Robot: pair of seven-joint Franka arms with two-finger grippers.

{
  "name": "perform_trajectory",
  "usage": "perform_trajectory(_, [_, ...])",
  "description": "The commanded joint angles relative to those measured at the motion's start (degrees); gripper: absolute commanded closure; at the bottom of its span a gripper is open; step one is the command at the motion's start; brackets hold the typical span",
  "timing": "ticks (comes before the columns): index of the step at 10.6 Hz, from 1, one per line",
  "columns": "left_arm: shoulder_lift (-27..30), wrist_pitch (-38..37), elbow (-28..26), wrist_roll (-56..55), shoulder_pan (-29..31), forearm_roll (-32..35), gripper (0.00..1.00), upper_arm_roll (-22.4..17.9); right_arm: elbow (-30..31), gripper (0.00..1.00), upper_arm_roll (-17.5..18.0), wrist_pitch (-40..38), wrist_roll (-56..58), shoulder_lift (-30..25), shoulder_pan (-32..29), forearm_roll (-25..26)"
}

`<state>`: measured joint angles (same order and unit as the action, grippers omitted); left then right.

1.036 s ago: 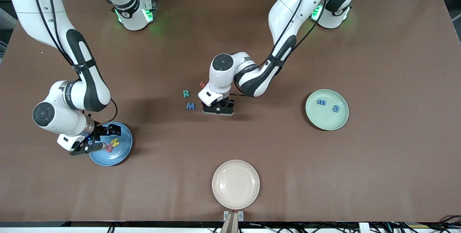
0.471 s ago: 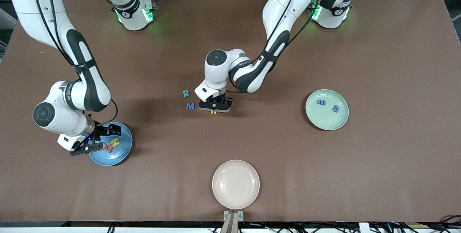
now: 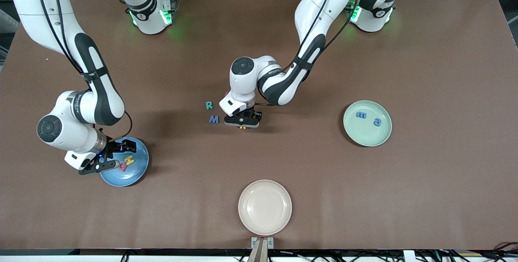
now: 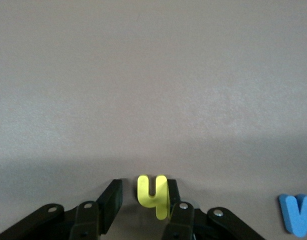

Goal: Sort uppercase to blue plate, lowercase to green plate
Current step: 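Lower the left gripper onto the yellow h and close on it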

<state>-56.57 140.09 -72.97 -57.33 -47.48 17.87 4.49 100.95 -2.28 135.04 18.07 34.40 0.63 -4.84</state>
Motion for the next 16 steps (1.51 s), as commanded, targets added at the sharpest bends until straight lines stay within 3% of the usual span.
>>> perform_trajectory(1, [-1.2,-1.0,2.0,-0.2,-0.5,0.8,0.54,-1.3,-0.6,0.00,0.6,-0.6,0.3,0.1,-0.7,0.5])
perform_trajectory(10, [-1.2,-3.2,1.9,-0.2,-0.4,-0.6,0.63,-0.7,-0.6,0.00,0.6,-0.6,0.1,0.1,-0.5,0.5])
perform_trajectory(13, [-0.9,-3.9,2.0,-0.2,-0.4,-1.9,0.77,-0.4,-0.6,0.00,0.6,-0.6,0.1,0.1,-0.5,0.5])
perform_trajectory(16, [-0.6,-3.9,1.9,-0.2,-0.3,-2.4,0.81,-0.2,-0.7,0.00,0.6,-0.6,-0.1,0.1,-0.5,0.5])
